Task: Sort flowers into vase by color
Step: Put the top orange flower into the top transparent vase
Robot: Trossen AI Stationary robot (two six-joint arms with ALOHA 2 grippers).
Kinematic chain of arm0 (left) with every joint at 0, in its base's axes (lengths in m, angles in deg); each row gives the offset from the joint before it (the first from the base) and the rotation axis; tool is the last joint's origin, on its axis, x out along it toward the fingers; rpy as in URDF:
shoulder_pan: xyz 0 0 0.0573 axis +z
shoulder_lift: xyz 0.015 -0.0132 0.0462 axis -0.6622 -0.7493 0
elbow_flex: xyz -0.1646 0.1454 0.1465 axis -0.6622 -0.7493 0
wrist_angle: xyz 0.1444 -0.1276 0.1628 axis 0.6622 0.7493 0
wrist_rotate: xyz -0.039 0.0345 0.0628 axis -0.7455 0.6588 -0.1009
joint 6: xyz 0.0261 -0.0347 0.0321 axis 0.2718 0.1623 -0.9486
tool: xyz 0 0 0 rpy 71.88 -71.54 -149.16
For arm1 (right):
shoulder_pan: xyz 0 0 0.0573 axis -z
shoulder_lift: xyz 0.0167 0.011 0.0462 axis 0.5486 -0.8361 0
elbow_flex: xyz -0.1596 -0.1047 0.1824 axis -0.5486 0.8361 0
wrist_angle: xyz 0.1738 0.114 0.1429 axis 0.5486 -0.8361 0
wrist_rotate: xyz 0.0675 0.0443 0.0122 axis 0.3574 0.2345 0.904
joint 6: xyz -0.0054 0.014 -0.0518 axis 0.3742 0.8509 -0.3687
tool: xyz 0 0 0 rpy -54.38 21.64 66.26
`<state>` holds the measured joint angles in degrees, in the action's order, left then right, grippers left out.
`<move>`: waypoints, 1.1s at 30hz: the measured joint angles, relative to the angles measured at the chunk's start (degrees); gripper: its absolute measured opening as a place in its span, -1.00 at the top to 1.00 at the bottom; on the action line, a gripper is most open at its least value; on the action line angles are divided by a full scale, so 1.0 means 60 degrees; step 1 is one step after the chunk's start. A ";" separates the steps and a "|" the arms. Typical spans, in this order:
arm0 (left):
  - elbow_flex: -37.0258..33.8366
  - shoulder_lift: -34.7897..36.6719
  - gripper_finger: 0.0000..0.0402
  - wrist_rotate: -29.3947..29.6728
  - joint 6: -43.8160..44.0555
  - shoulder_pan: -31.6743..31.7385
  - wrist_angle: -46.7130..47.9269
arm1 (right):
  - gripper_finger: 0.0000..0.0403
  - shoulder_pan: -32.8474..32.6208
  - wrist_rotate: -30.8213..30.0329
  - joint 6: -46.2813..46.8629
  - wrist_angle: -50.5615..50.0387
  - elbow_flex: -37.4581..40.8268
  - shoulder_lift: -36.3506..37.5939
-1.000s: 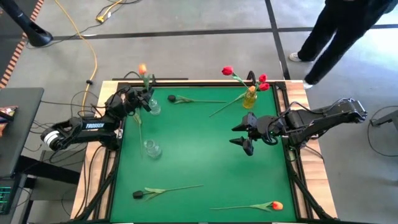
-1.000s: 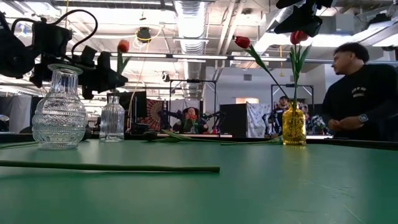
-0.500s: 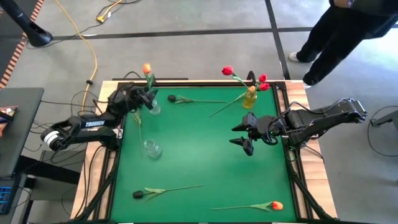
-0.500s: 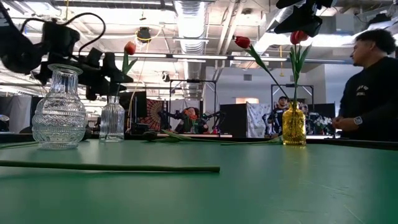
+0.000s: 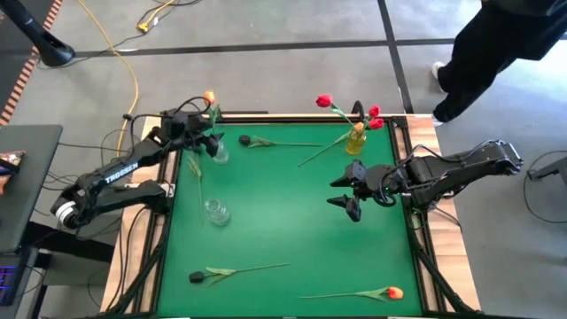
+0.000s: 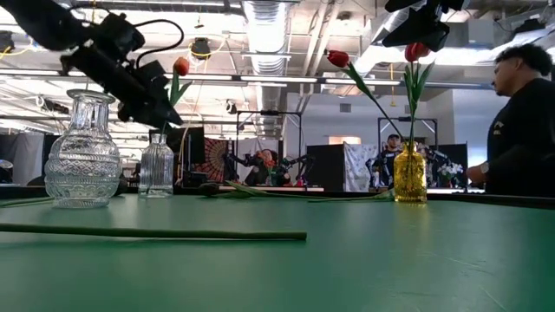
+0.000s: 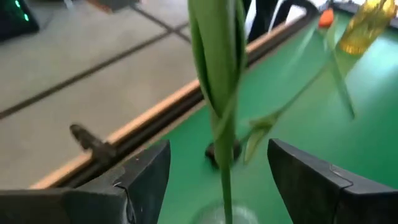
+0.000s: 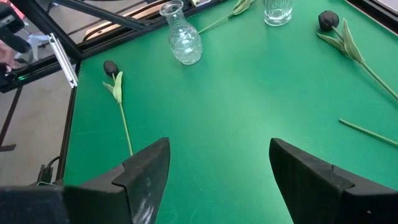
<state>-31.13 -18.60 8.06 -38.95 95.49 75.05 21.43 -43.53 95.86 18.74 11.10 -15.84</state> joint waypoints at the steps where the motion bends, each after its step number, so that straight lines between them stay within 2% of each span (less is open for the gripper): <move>1: 0.0140 0.0110 -0.28 0.0077 -0.0054 0.0000 0.0527 | -0.49 0.0000 0.0000 0.0000 0.0002 0.0000 0.0000; 4: 0.0484 0.0439 -0.28 0.0194 -0.0088 0.0000 0.1889 | -0.49 0.0000 -0.0004 0.0000 0.0049 0.0000 0.0000; 7: 0.0652 0.0787 -0.28 -0.0128 -0.0022 -0.0010 0.2993 | -0.49 0.0000 -0.0004 0.0000 0.0179 0.0000 0.0000; 13: 0.0730 0.1437 -0.28 -0.1754 -0.0095 -0.0477 0.4620 | -0.49 0.0000 0.0000 -0.0004 0.0216 -0.0004 0.0000; 16: 0.0730 0.1775 -0.28 -0.2121 -0.0164 -0.0910 0.4512 | -0.49 0.0048 0.0000 -0.0075 0.0212 -0.0004 0.0000; 20: 0.0733 0.2067 -0.28 -0.1817 -0.0084 -0.1545 0.4518 | -0.49 0.0141 0.0007 -0.0080 0.0210 -0.0004 0.0000; 27: 0.0733 0.2186 -0.28 -0.1998 -0.0055 -0.2492 0.4508 | -0.49 0.0186 0.0036 -0.0087 0.0201 -0.0004 0.0000; 33: 0.0733 0.2182 -0.28 -0.3215 0.0579 -0.3262 0.4369 | -0.49 0.0186 0.0036 -0.0109 0.0194 -0.0004 0.0000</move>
<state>-26.73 -5.50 -11.23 -35.48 75.91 101.27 22.55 -43.31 95.20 19.91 11.08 -15.84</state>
